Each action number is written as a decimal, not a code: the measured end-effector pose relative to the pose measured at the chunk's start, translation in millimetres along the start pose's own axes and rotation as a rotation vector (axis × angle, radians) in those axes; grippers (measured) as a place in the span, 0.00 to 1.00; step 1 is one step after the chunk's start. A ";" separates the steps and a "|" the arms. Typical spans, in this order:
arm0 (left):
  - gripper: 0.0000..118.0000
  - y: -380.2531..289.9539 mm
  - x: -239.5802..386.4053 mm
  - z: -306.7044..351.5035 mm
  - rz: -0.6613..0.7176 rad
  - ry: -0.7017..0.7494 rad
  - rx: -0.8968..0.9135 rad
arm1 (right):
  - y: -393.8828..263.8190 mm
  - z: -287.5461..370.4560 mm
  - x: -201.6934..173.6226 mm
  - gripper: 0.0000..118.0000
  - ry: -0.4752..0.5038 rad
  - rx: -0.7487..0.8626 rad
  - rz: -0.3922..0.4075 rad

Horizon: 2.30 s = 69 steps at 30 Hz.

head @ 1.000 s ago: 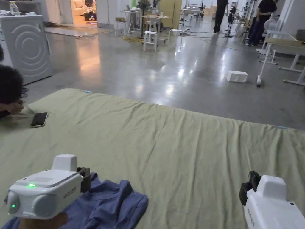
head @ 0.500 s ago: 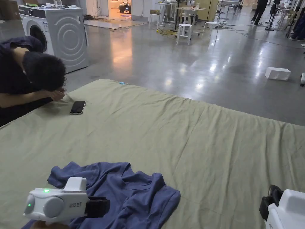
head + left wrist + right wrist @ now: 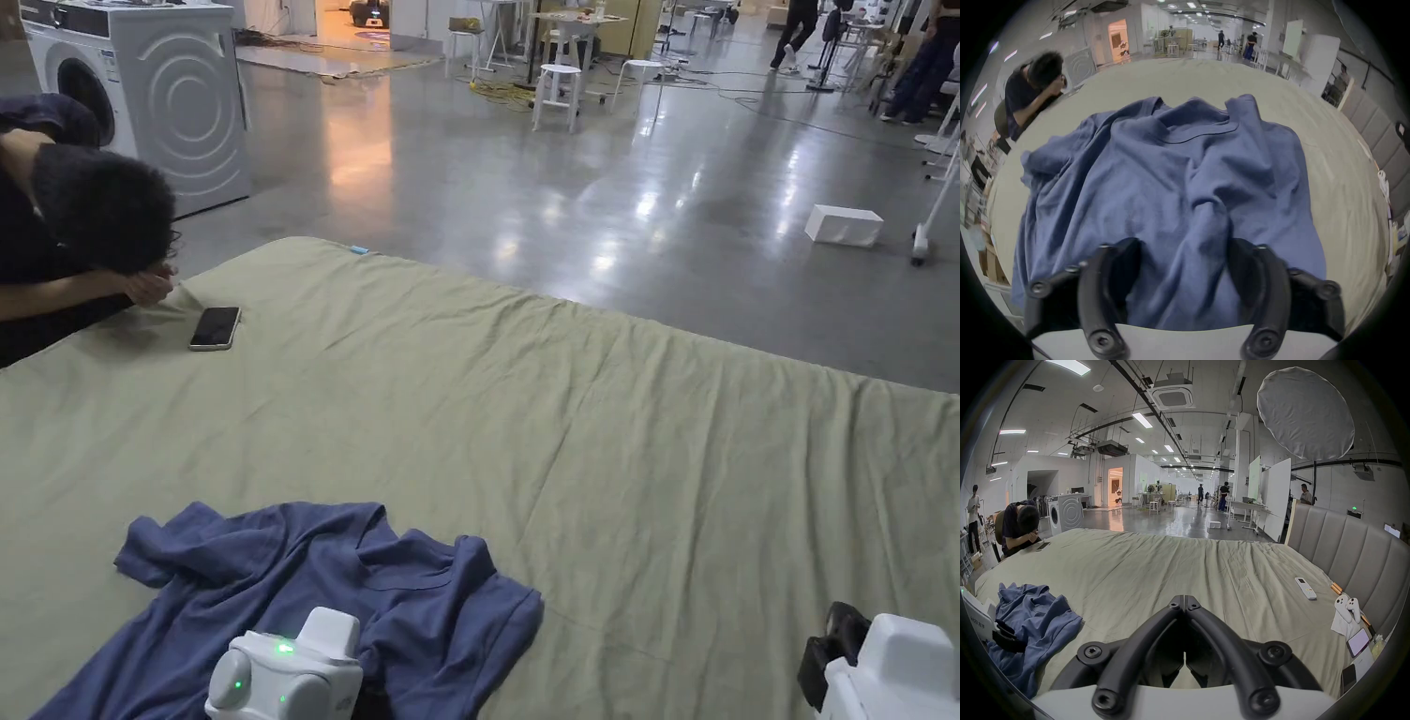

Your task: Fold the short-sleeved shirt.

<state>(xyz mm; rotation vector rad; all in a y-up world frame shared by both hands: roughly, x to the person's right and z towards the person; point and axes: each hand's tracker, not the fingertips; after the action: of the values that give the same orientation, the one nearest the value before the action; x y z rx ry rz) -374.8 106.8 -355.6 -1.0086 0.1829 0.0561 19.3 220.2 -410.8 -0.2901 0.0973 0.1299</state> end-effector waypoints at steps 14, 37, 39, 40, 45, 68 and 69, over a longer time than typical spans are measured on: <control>0.04 4.2 -28.3 11.4 0.085 -0.054 0.165 | -5.2 2.9 13.1 0.00 -0.009 -0.007 -0.027; 0.04 158.0 49.2 225.2 0.017 -0.243 0.777 | 28.5 41.8 87.0 0.00 -0.114 0.116 -0.115; 0.04 171.0 77.0 244.9 -0.027 -0.285 0.813 | 32.1 50.3 97.7 0.00 -0.133 0.134 -0.117; 0.04 178.6 92.7 252.3 -0.041 -0.307 0.836 | 33.8 55.6 103.8 0.00 -0.145 0.142 -0.116; 0.04 204.4 170.9 256.6 -0.136 -0.433 0.853 | 37.8 76.4 132.5 0.00 -0.198 0.173 -0.104; 0.69 63.0 362.4 99.7 -0.401 -0.626 0.355 | 6.0 105.1 201.6 0.00 -0.330 0.072 -0.145; 0.70 64.0 354.3 103.3 -0.365 -0.592 0.411 | 7.1 103.7 199.2 0.00 -0.324 0.072 -0.144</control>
<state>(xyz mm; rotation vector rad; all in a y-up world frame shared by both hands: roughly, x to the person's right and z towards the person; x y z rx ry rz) -21.8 214.9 -418.7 -0.5682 -0.5136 -0.0174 222.8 279.7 -336.6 -0.2004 -0.2393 0.0290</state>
